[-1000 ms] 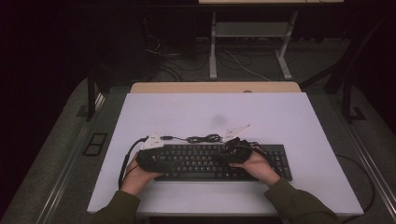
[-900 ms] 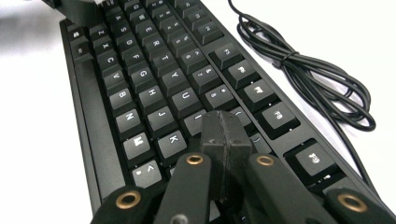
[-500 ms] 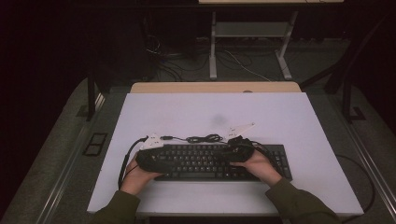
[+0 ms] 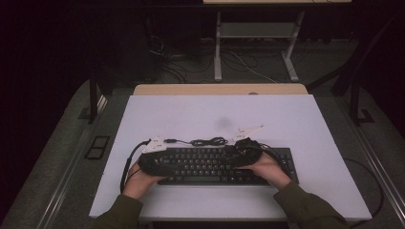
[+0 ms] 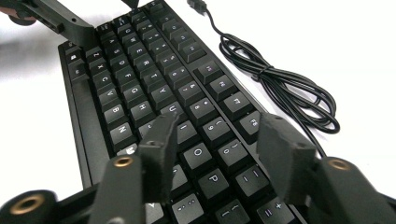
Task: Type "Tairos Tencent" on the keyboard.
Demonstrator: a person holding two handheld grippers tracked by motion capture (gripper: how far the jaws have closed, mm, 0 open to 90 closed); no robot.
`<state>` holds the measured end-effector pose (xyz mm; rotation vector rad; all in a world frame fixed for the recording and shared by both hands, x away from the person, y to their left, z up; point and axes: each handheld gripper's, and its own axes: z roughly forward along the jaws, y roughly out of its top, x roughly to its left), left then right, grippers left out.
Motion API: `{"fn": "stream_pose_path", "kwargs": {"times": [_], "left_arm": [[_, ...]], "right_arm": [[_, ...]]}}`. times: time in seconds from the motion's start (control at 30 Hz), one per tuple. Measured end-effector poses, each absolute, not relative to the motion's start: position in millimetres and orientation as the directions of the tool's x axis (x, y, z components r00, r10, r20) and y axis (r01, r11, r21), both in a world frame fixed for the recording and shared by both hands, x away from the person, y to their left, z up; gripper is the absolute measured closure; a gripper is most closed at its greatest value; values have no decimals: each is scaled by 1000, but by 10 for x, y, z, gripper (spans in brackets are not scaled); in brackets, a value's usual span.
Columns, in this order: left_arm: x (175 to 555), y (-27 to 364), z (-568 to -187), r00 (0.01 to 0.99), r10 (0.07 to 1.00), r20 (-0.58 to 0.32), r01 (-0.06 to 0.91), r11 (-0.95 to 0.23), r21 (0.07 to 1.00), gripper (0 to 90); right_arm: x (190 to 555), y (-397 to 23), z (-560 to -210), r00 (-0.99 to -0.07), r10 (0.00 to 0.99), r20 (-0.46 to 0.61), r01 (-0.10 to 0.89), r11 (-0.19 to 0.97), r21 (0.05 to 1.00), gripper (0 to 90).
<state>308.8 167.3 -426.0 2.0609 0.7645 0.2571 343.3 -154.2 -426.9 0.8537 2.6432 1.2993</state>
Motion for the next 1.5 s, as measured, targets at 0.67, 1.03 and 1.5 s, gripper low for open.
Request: {"fn": "stream_pose_path", "kwargs": {"times": [0.67,1.03,1.5], "left_arm": [[3073,1656,-4280,798,595,-92,434,-463,773,729],[3078,1627,-4287,804,584,-110,457,-489,744,888],[3079,1603,-4310,809,577,-114,461,-503,731,887]], "right_arm": [[3456,-1597,-4269,-832,527,174,457,471,754,402],[3456,-1601,-4266,-831,529,172,457,471,754,403],[3455,-1598,-4268,-832,528,169,454,474,754,403]]}}
